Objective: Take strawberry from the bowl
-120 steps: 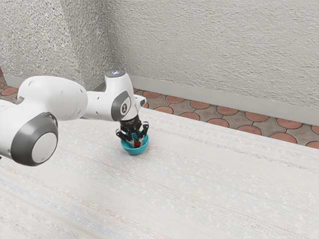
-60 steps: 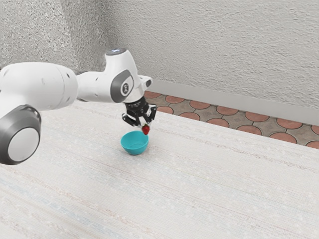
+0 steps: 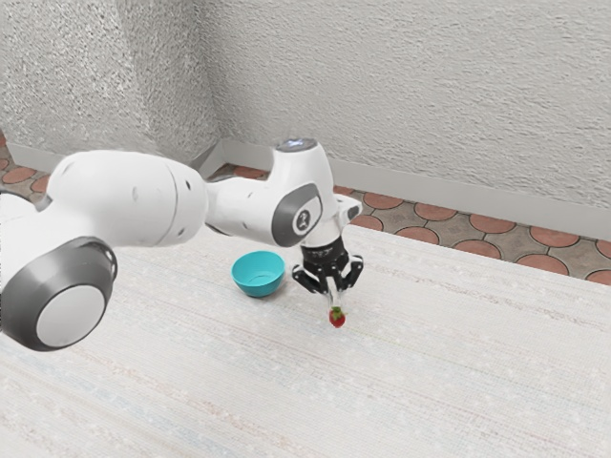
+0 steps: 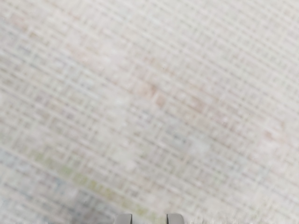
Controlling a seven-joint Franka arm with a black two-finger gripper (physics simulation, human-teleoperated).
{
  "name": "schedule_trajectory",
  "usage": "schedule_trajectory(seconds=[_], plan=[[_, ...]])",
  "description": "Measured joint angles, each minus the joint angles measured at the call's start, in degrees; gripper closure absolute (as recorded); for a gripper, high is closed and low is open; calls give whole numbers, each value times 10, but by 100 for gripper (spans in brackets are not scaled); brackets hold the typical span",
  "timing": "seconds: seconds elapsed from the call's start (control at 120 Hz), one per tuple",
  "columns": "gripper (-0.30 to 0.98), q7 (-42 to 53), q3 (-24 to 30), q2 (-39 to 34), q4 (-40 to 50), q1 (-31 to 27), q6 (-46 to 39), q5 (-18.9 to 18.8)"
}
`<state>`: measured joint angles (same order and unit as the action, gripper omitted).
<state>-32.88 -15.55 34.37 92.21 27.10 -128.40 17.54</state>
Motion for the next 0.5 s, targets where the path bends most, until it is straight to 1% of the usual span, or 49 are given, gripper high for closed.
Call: schedule_trajectory(seconds=[0.067,0.2,0.3,0.358,0.425,0.5], plan=[[67,0,1,4,0,1,-3,2],[39,-4,8,6,0,3,-18,5],[24,-7,10,-2,0,3,-24,5],[19,-8,10,-31,4,2,-11,4],[14,0,9,-90,5,-6,33,-6],[10,29,8,-166,2,-51,103,-24]])
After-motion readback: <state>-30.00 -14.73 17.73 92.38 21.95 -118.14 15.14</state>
